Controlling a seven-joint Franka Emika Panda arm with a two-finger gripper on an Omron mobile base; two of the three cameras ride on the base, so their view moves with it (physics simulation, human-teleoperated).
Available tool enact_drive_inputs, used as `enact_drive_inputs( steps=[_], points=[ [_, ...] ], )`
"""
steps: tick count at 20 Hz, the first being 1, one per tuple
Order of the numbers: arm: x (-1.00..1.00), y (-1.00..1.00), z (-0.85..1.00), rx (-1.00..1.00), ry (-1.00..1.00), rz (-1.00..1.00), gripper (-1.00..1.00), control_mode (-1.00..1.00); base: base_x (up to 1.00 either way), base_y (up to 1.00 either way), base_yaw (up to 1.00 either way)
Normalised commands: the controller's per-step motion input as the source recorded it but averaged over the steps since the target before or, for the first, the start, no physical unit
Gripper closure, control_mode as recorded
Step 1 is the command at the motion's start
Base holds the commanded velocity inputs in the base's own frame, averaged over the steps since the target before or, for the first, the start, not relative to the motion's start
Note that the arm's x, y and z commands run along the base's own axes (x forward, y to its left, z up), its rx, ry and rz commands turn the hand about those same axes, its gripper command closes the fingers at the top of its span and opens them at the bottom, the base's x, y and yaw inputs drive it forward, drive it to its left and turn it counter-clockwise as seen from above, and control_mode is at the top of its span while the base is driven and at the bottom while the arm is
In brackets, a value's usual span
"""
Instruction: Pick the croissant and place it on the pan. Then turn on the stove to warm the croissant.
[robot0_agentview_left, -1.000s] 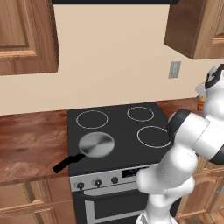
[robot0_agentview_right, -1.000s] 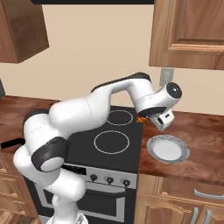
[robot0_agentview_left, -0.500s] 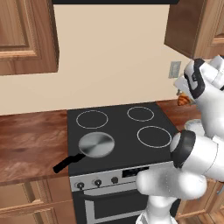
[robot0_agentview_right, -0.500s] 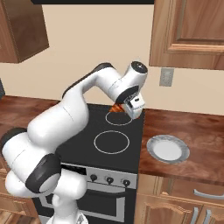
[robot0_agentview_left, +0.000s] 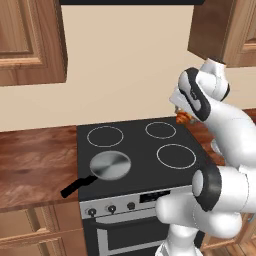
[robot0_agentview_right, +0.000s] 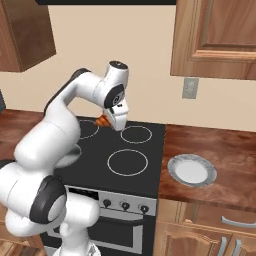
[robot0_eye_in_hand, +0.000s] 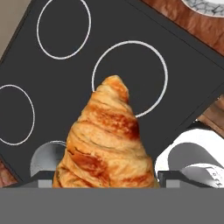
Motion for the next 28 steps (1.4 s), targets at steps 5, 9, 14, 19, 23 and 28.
enact_drive_inputs(
  steps=[5,9,14,19,23,28],
  points=[
    [0.00,0.82,-0.04,-0.03,0.19,0.00,1.00,-1.00,0.00,0.00,0.00],
    [0.00,0.65,-0.24,-0.06,0.09,0.00,1.00,-1.00,0.00,0.00,0.00],
    [0.00,0.40,-0.45,-0.06,0.01,0.00,1.00,-1.00,0.00,0.00,0.00],
    [0.00,0.30,-0.64,-0.08,0.00,0.00,1.00,-1.00,0.00,0.00,0.00],
    [0.00,0.31,-0.54,-0.05,0.00,0.02,1.00,-1.00,0.00,0.00,0.00],
    [0.20,0.56,-0.40,-0.08,0.00,0.06,1.00,-1.00,0.00,0.00,0.00]
  ],
)
